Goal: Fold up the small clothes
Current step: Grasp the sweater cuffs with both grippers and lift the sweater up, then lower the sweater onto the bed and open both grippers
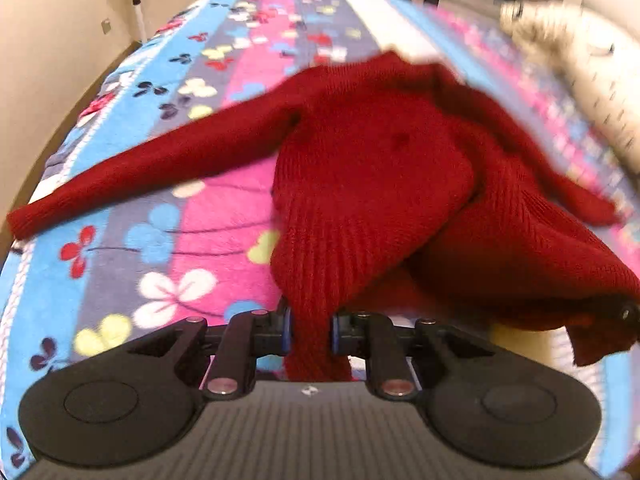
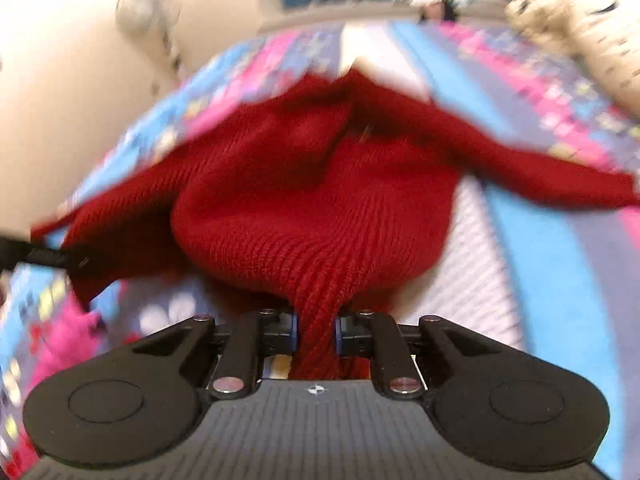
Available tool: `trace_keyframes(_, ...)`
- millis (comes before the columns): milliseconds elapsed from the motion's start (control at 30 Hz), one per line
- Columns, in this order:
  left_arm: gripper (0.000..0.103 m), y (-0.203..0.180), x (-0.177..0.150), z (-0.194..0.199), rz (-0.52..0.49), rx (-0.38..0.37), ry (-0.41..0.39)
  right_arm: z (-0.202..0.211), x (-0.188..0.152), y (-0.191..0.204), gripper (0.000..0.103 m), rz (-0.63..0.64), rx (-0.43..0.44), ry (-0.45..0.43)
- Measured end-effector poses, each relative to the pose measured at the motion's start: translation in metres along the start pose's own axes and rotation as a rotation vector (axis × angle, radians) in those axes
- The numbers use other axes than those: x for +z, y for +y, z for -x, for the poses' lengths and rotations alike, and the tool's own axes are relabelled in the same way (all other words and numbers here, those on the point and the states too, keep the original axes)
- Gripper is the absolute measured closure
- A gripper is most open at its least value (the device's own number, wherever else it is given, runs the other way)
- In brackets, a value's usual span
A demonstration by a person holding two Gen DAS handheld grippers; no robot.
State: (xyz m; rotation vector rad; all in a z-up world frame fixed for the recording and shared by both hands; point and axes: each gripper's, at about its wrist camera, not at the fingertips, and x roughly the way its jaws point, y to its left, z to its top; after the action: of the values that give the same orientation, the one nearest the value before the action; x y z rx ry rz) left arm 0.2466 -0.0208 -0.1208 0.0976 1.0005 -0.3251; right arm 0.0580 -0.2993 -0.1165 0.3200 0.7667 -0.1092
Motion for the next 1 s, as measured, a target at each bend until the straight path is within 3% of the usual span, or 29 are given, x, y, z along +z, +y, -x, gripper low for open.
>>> trace_keyframes(133,0.084,0.029,-0.006,0.069,0.08,-0.155,-0.06,0.078,0.023,-0.032,0.087,-0.139,0.057,-0.108)
trace_keyframes(233,0.084,0.046,-0.007,0.122,0.051,-0.196,-0.095,0.136,0.03,-0.052,0.087,-0.242,0.128,-0.152)
trace_keyframes(333,0.084,0.052,-0.027,0.152,0.044,-0.196,-0.052,0.165,0.025,-0.058,0.087,-0.328,0.171,-0.105)
trace_keyframes(400,0.081,0.054,-0.053,0.147,0.038,-0.171,0.013,0.167,0.008,-0.06,0.087,-0.383,0.181,-0.017)
trace_keyframes(467,0.074,0.058,-0.086,0.123,0.025,-0.12,0.102,0.156,-0.021,-0.061,0.081,-0.39,0.136,0.097)
trace_keyframes(533,0.072,0.066,-0.119,0.093,0.029,-0.036,0.201,0.128,-0.059,-0.06,0.06,-0.361,0.035,0.26)
trace_keyframes(600,0.072,0.079,-0.142,0.08,0.062,-0.009,0.271,0.116,-0.09,-0.066,0.06,-0.382,-0.061,0.337)
trace_keyframes(700,0.071,0.098,-0.164,0.075,0.1,0.047,0.303,0.124,-0.116,-0.078,0.046,-0.432,-0.111,0.316)
trace_keyframes(767,0.066,0.103,-0.17,0.077,0.107,0.074,0.3,0.131,-0.12,-0.08,0.045,-0.432,-0.145,0.291)
trace_keyframes(1000,0.03,0.101,-0.185,0.091,0.094,0.101,0.268,0.145,-0.12,-0.077,0.039,-0.293,-0.305,0.231)
